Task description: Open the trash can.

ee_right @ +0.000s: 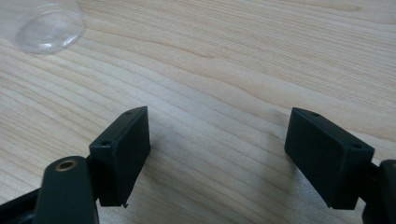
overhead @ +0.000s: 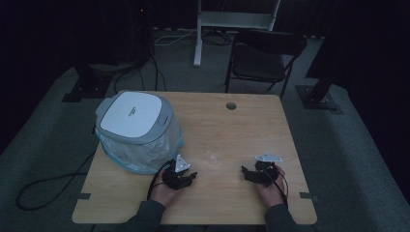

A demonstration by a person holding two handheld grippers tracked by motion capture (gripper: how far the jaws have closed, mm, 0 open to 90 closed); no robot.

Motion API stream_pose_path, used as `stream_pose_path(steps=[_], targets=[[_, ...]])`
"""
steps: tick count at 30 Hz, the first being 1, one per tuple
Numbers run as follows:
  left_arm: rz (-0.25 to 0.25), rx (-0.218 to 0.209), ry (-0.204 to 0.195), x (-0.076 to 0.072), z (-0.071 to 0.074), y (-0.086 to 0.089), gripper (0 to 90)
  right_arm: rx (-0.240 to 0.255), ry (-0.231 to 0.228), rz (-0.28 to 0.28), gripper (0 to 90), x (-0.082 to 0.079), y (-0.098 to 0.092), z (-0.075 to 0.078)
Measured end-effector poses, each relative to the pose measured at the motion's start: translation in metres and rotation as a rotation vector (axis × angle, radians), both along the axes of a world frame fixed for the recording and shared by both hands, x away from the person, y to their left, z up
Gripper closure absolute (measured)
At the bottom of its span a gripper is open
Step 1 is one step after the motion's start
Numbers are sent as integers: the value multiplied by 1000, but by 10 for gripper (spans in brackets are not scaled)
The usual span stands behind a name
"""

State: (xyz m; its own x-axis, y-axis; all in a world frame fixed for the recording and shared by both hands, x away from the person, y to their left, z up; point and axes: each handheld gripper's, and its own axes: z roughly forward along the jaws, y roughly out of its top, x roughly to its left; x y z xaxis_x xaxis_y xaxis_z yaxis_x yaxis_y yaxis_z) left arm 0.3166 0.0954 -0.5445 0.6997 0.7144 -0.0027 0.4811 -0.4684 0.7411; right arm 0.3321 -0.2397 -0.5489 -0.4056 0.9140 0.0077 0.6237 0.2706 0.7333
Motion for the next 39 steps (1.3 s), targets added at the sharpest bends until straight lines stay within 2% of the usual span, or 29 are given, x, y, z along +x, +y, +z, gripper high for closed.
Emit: stream_pose_path(steps=[4,5,8,11,12,13,17,22,24,30,39], targets=[[17,-9,6,1,0,2,633,0,0,0,213,0,0,0],[20,-9,5,1,0,2,674,0,0,0,213,0,0,0],[37,-6,3,2,0,4,713,0,0,0,213,0,0,0],[48,-6,7,3,1,5,794,0,0,0,213,0,0,0],[50,-11,12,3,1,5,872,0,0,0,213,0,0,0],[47,-21,24,4,1,6,900,0,0,0,213,0,0,0],[58,-5,18,3,2,5,900,0,0,0,213,0,0,0],[74,-22,-6,1,10,7,900,0,0,0,213,0,0,0],[96,-34,-21,2,16,10,900,0,0,0,213,0,0,0],[151,-55,-33,3,21,16,900,0,0,0,213,0,0,0],[221,-16,-89,0,25,17,900,0,0,0,212,0,0,0]])
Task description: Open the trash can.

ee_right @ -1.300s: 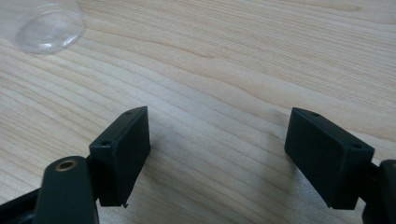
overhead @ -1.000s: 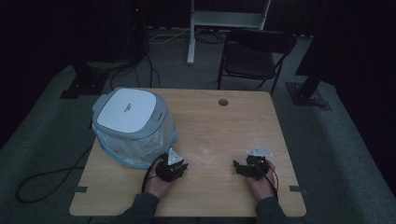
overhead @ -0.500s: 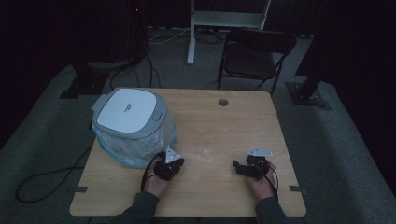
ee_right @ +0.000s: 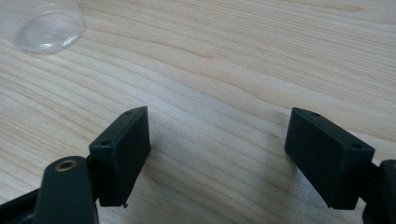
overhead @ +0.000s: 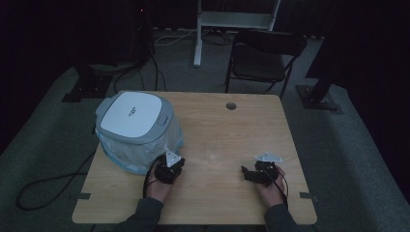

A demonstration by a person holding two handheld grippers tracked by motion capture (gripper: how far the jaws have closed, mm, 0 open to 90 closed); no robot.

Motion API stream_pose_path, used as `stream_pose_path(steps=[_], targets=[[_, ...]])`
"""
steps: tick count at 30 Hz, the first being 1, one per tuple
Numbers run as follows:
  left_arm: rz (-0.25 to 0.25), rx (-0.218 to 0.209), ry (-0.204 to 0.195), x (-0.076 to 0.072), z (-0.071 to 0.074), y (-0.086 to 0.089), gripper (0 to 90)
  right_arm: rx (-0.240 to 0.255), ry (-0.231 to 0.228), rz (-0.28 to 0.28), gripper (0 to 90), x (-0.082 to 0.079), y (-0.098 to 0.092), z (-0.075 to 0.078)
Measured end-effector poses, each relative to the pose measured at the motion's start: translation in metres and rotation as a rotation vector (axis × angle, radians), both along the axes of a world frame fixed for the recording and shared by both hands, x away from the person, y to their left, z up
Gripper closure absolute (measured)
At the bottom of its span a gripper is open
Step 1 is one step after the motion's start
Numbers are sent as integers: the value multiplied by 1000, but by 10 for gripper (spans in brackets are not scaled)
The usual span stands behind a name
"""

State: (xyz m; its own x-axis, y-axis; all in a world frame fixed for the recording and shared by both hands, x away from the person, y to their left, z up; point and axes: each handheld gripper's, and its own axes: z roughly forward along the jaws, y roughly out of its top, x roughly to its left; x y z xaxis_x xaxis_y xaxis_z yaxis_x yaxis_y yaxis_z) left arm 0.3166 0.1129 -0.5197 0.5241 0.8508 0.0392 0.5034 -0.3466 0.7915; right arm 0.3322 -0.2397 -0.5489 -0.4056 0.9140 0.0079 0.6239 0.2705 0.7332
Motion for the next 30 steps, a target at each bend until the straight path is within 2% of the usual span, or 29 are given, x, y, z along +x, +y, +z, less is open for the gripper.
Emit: stream_pose_path(steps=[4,11,17,21,30], targets=[[33,28,-21,-2,0,0,900,0,0,0,213,0,0,0],[90,50,-44,-6,-1,3,900,0,0,0,213,0,0,0],[140,93,-59,-8,-4,2,900,0,0,0,213,0,0,0],[150,112,-69,-7,-5,2,900,0,0,0,212,0,0,0],[156,100,-73,-3,-6,-1,900,0,0,0,213,0,0,0]])
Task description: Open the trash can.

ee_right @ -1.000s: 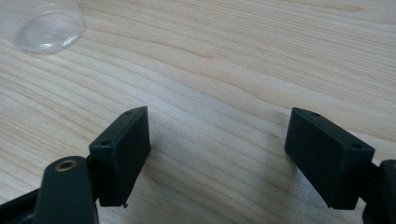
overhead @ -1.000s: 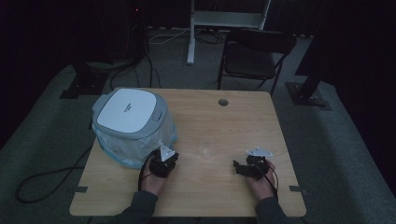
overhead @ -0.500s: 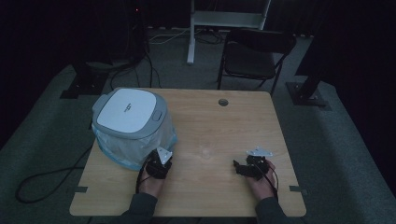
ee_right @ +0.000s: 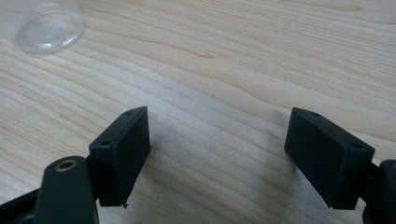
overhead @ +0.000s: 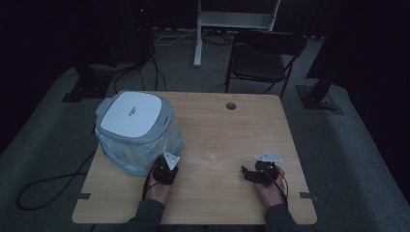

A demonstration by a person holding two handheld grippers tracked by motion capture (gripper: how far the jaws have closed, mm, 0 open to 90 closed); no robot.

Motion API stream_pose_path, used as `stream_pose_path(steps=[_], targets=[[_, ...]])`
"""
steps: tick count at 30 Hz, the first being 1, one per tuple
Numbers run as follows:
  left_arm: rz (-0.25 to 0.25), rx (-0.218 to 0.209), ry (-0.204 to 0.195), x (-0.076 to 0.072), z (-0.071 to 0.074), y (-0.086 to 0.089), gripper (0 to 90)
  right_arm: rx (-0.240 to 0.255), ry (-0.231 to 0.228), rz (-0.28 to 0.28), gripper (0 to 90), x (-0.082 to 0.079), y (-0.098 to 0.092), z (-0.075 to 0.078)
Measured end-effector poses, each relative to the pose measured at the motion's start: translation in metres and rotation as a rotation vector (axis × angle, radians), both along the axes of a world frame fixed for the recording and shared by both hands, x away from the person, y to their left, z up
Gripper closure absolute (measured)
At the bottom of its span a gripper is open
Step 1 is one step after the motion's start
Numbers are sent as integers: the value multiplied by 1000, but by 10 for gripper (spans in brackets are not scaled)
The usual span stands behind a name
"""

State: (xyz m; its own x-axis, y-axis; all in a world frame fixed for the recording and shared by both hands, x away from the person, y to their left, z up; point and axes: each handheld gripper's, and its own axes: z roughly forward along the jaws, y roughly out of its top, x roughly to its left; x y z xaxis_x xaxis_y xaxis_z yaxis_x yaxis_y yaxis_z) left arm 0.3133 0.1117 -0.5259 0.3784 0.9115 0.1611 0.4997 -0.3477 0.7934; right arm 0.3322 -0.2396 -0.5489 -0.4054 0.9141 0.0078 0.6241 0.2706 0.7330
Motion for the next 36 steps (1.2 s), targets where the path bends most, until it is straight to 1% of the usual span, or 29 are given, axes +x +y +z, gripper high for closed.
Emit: stream_pose_path(steps=[7,11,20,25,31,36], targets=[[2,1,6,1,-2,-1,900,0,0,0,213,0,0,0],[-1,-6,6,0,-4,0,900,0,0,0,213,0,0,0],[12,-13,14,1,-5,0,900,-1,0,1,213,0,0,0],[22,0,12,1,-5,1,900,-1,0,0,213,0,0,0],[29,-1,13,2,-6,0,900,-2,-1,0,213,0,0,0],[26,6,20,2,-7,1,900,-1,-1,0,213,0,0,0]])
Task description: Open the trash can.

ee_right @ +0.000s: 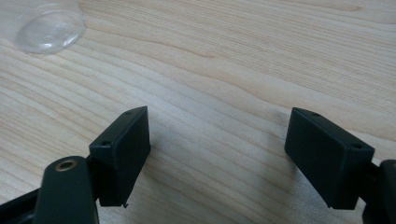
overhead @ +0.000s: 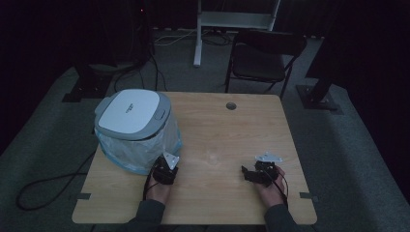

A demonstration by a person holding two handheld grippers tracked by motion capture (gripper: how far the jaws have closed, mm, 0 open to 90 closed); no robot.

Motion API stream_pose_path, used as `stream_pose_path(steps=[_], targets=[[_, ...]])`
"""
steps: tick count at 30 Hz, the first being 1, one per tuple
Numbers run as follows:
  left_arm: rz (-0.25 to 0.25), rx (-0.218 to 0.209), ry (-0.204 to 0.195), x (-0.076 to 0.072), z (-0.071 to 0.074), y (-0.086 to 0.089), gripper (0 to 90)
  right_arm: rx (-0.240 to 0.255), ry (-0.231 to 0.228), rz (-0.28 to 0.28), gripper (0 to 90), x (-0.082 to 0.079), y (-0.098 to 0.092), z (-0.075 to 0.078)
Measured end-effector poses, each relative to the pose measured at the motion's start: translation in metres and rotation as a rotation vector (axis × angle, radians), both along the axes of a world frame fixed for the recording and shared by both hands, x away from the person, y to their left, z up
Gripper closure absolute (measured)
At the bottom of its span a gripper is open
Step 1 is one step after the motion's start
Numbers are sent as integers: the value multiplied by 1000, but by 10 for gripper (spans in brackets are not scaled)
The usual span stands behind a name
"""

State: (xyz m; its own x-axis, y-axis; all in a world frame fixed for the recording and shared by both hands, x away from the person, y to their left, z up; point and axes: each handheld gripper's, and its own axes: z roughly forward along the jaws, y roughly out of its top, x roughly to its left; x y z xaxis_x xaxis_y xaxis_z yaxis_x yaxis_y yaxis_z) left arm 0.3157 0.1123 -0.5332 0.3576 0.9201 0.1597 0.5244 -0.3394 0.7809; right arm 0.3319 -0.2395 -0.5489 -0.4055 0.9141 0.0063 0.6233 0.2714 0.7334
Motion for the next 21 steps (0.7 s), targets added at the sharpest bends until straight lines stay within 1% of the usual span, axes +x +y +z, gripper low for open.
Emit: stream_pose_path(steps=[21], targets=[[3,10,18,3,-4,0,900,-1,0,0,213,0,0,0]])
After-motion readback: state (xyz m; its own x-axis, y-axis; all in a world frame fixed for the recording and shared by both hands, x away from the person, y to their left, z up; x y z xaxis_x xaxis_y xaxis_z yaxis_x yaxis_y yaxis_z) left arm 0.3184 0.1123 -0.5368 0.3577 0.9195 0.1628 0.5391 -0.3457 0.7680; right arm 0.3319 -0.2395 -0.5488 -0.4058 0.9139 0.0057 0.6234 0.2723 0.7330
